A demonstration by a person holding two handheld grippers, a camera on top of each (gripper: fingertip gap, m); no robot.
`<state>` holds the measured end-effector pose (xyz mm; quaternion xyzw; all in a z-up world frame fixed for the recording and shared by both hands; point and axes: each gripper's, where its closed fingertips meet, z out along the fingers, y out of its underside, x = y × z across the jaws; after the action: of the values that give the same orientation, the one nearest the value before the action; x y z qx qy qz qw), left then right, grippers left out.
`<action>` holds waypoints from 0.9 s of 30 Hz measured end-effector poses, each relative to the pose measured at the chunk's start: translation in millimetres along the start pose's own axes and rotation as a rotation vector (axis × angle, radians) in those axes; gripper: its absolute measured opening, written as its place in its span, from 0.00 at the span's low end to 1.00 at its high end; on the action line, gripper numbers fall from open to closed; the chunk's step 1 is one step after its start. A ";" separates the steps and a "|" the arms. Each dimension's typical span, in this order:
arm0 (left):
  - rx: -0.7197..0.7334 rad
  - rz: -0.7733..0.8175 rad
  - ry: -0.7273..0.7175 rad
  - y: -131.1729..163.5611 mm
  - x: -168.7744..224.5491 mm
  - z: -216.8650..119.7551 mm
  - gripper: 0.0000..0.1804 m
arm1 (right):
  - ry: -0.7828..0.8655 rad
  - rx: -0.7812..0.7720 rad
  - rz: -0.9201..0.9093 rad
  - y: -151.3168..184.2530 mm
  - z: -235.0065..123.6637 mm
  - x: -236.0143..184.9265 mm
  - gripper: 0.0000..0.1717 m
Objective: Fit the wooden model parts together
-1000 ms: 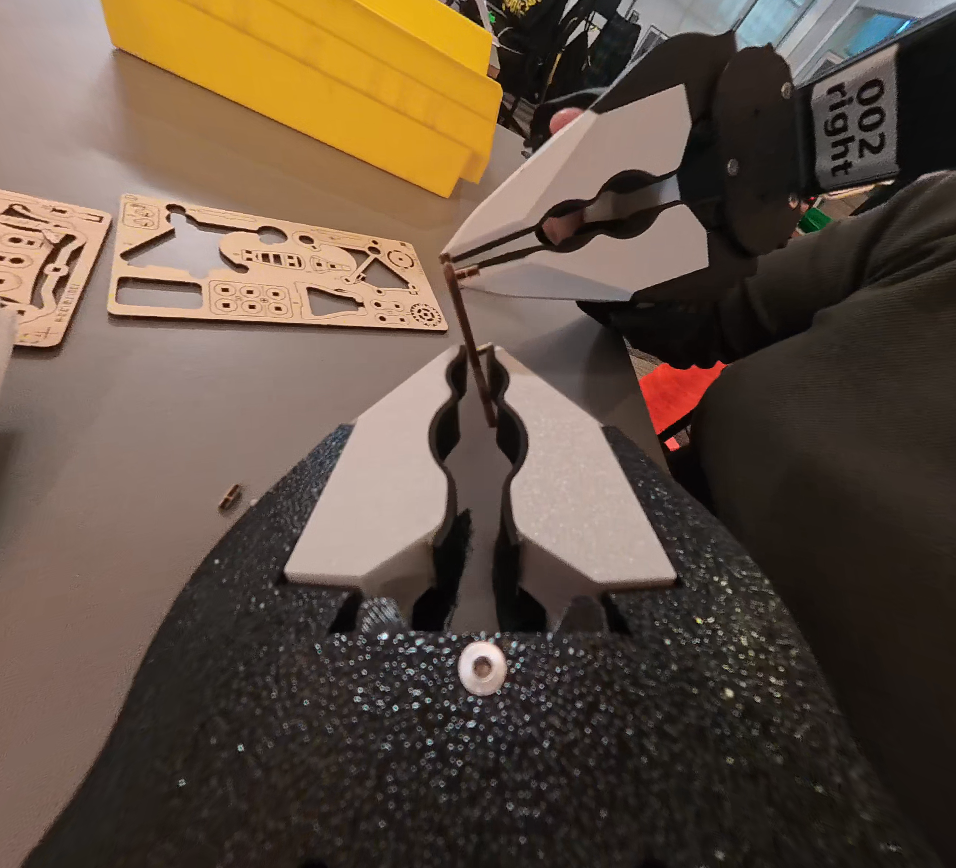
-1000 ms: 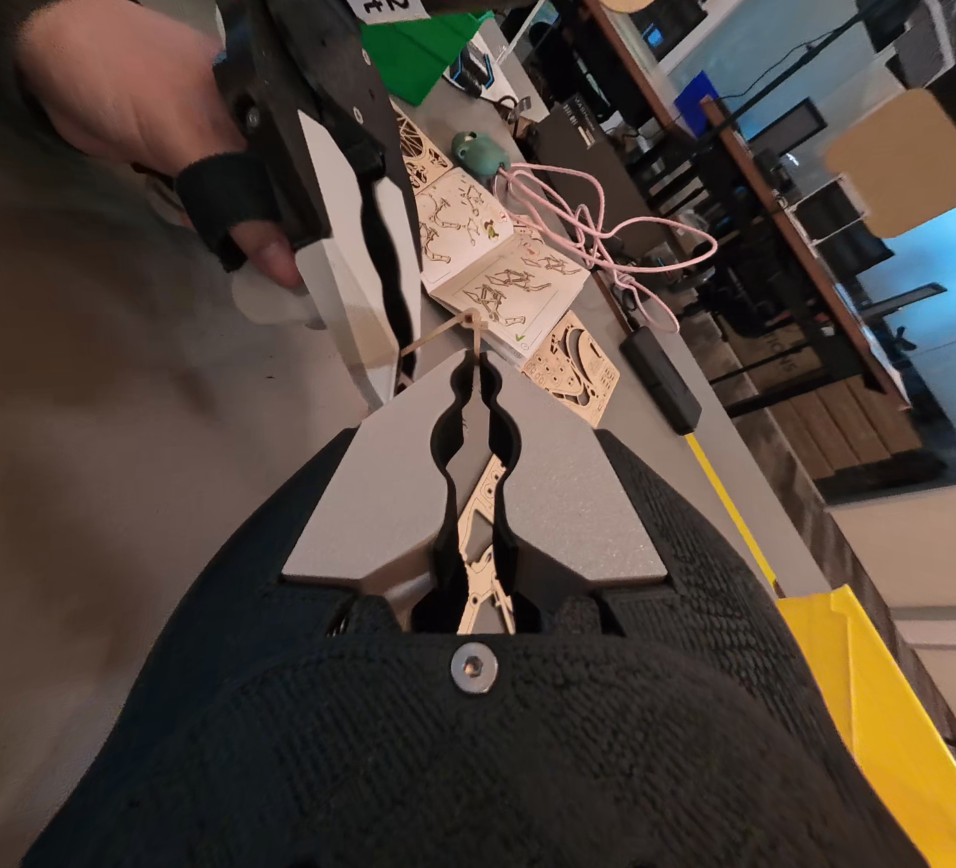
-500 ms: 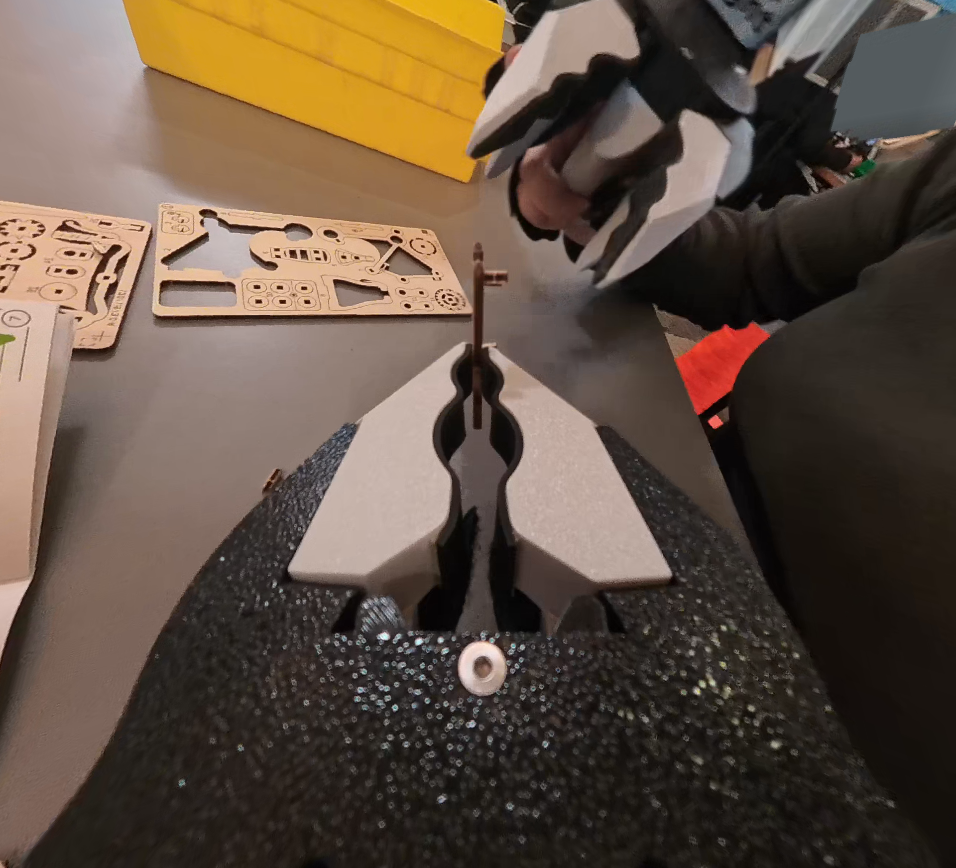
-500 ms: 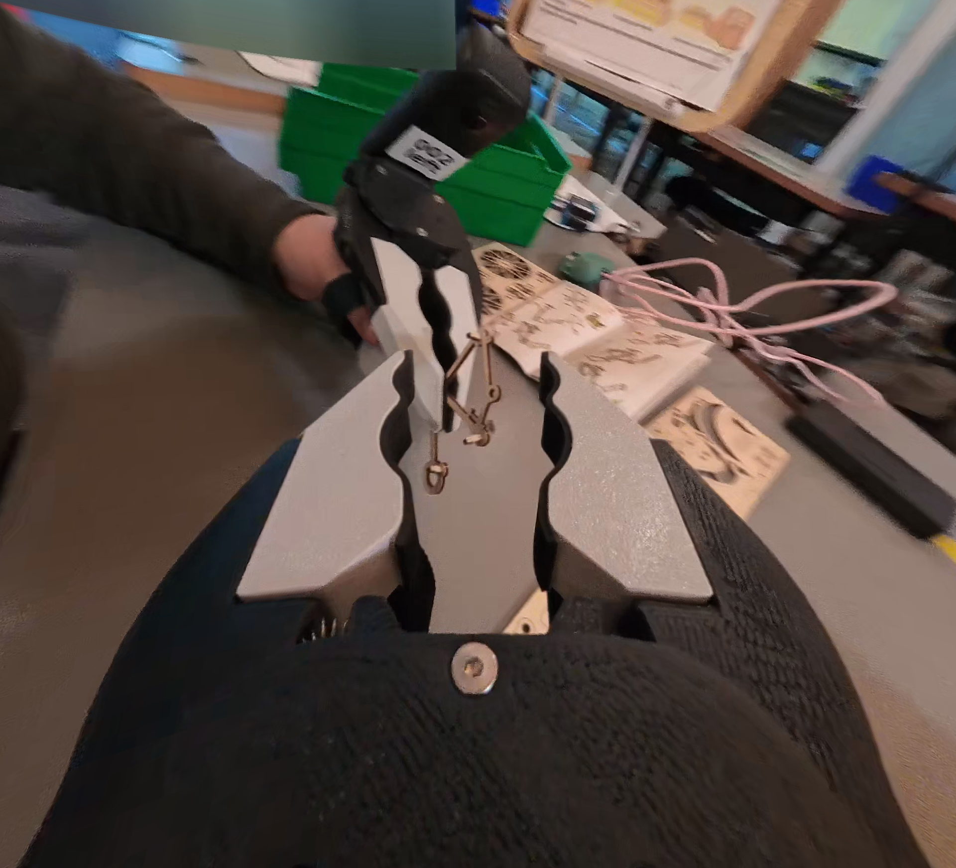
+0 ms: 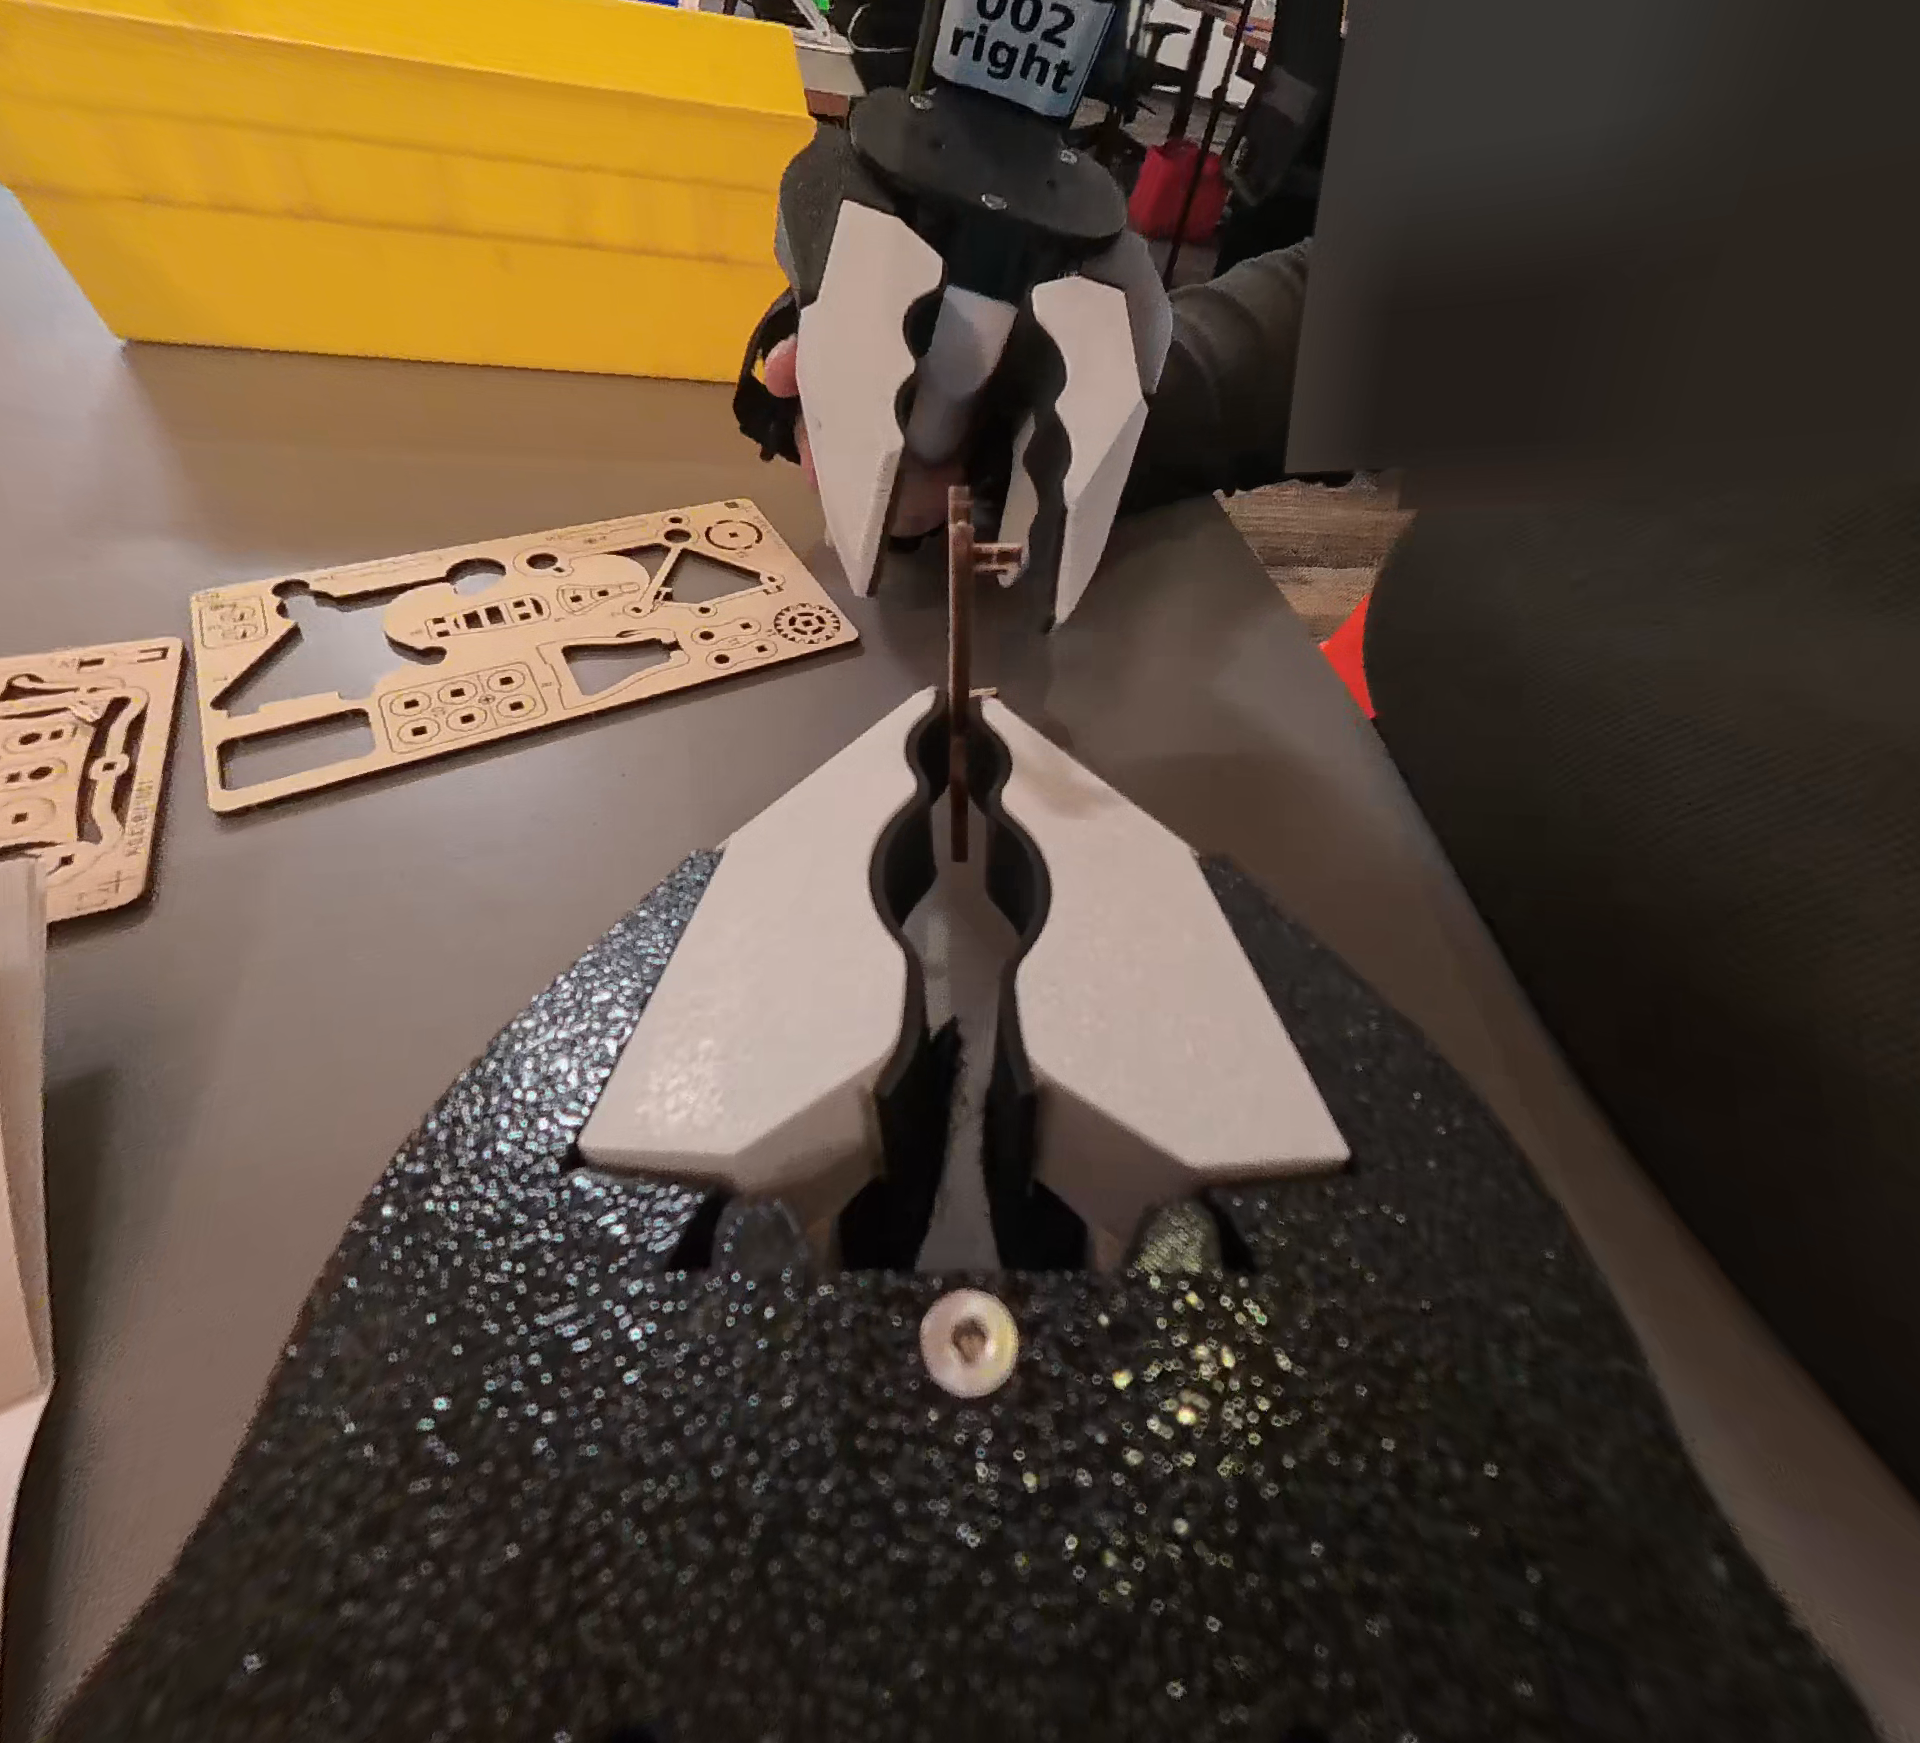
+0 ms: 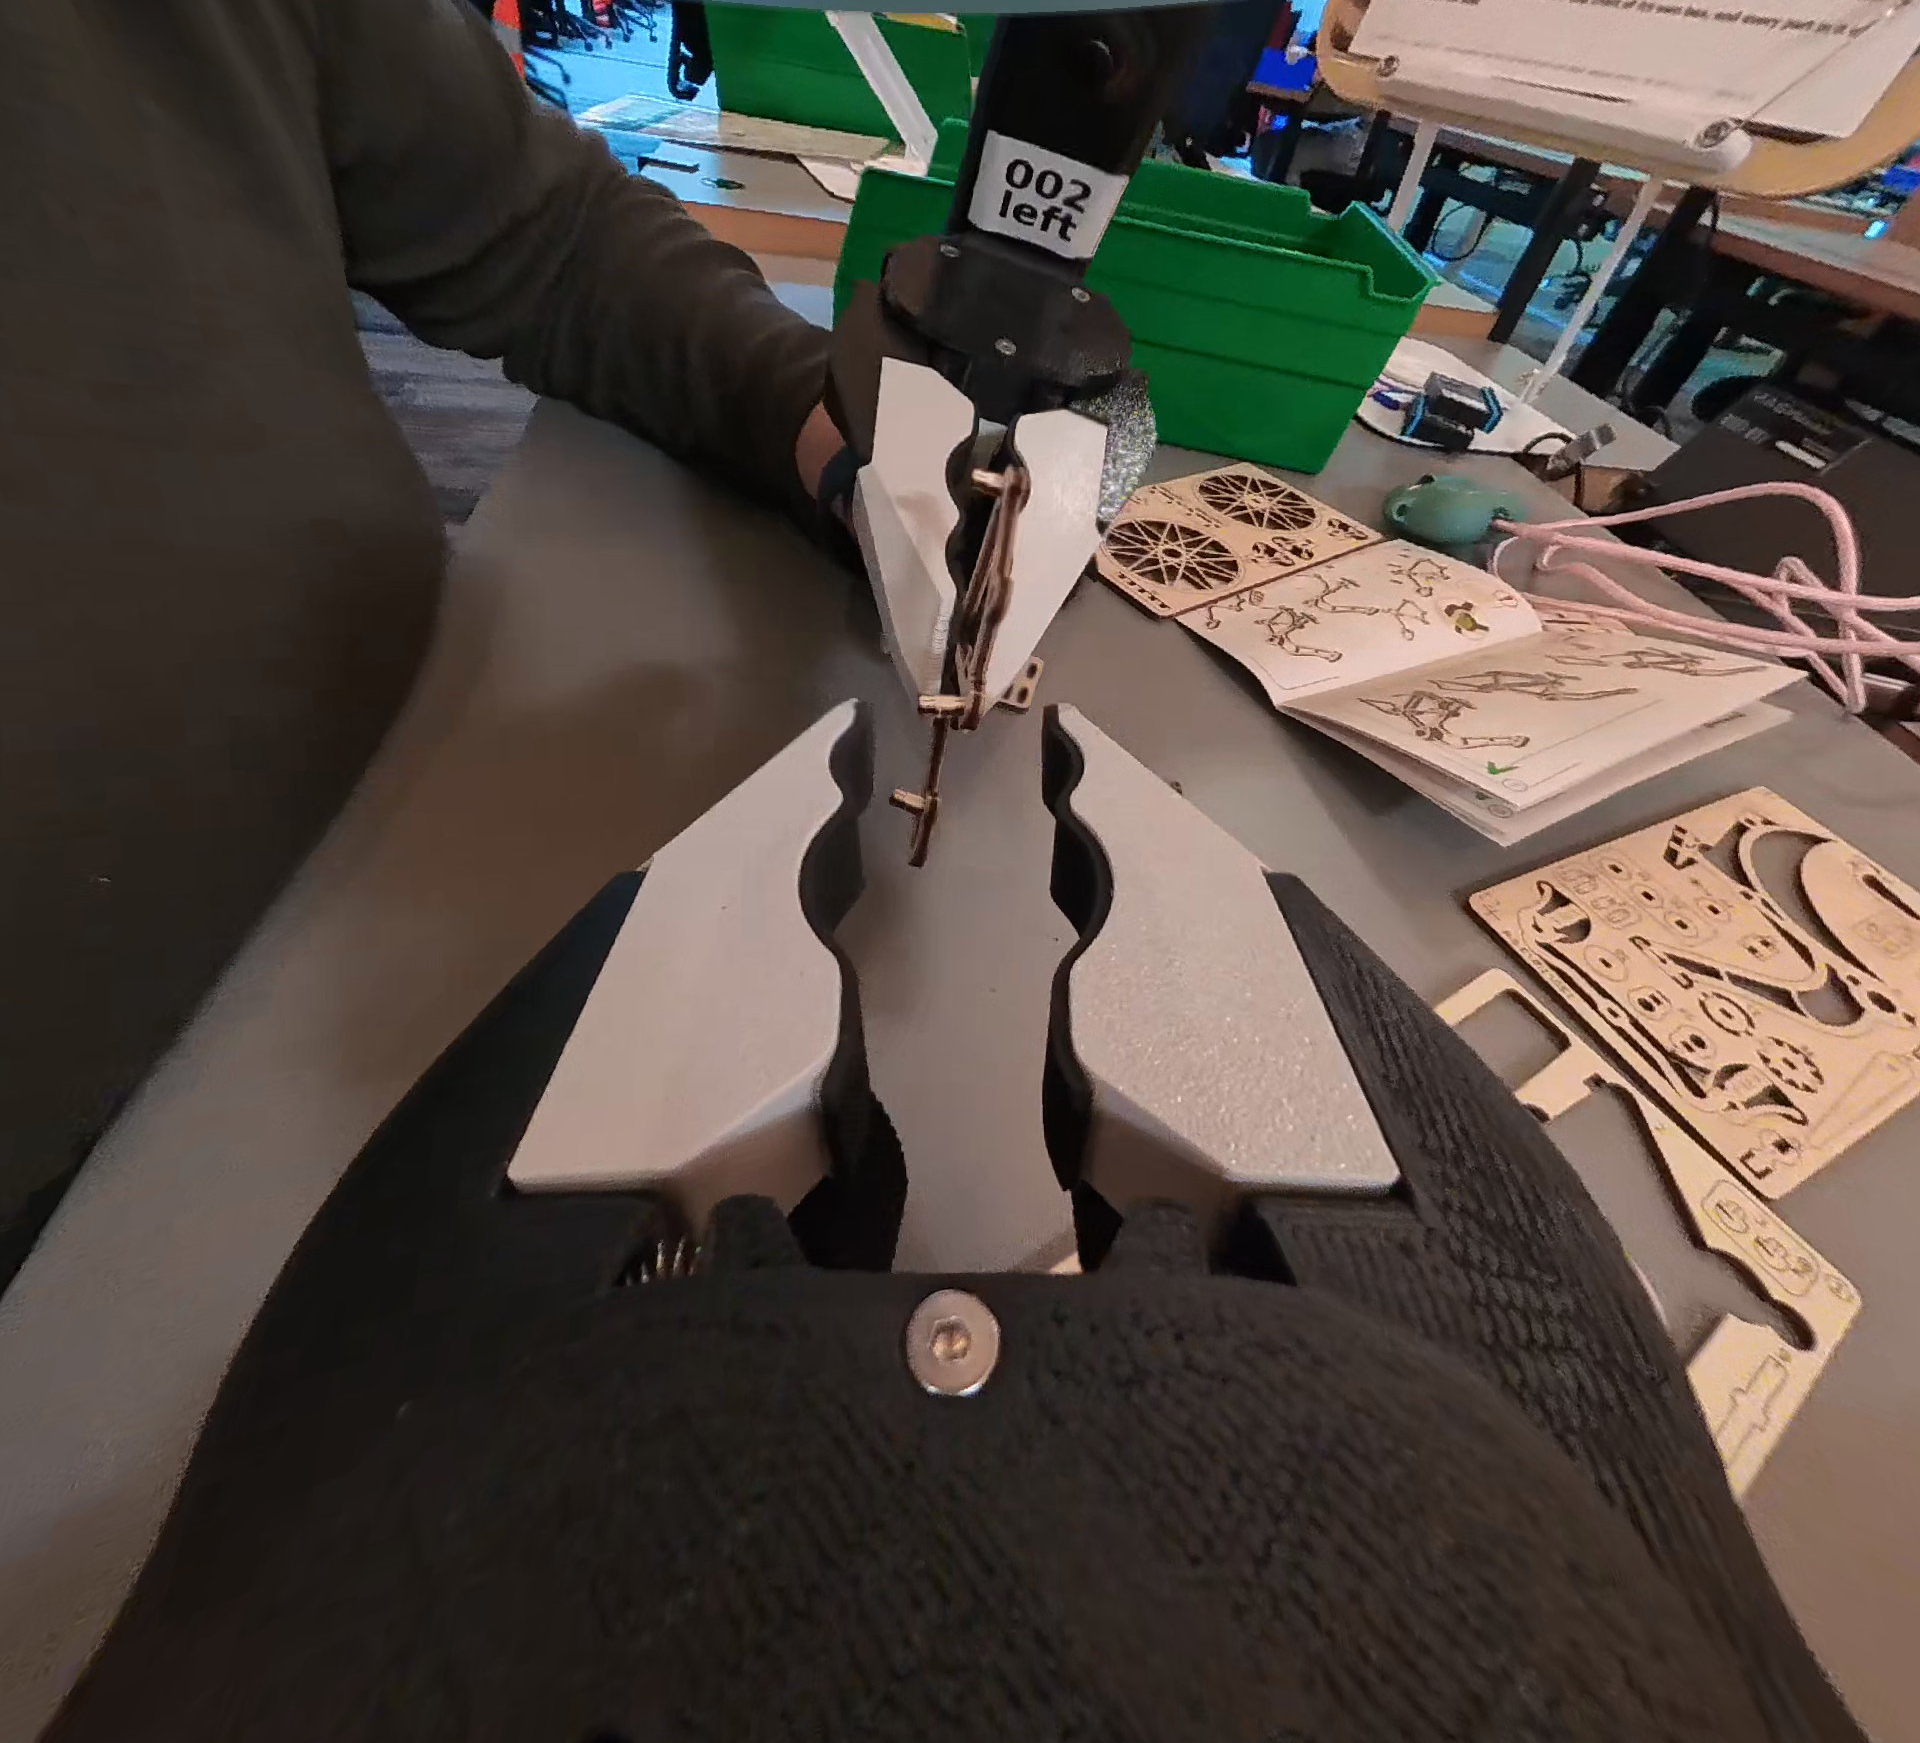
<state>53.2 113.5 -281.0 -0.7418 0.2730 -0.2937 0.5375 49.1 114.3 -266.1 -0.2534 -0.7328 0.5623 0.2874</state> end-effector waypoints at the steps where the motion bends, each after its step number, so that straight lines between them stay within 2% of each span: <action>1: -0.003 0.010 0.000 0.4 0.8 0.4 0.00 | -0.003 0.003 0.007 -0.1 0.3 -0.6 0.19; 4: -0.023 0.039 0.009 2.8 4.1 2.7 0.00 | -0.020 0.006 0.031 0.3 1.8 -2.1 0.21; 7: -0.034 0.066 0.019 4.1 7.3 4.6 0.00 | -0.021 0.007 0.022 0.4 2.8 -3.4 0.18; 18: -0.021 0.050 0.032 2.3 7.2 4.0 0.00 | -0.044 0.022 0.004 -1.0 1.9 -7.2 0.14; 24: -0.021 0.047 0.034 2.2 7.1 4.0 0.00 | -0.059 0.026 -0.008 -2.0 3.0 -11.2 0.07; 27: -0.024 0.049 0.038 2.6 7.8 4.2 0.00 | -0.060 0.025 -0.015 -2.0 3.0 -12.0 0.06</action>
<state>61.4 109.9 -283.5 -0.7356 0.3047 -0.2915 0.5302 55.4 103.4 -266.4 -0.2272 -0.7361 0.5765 0.2725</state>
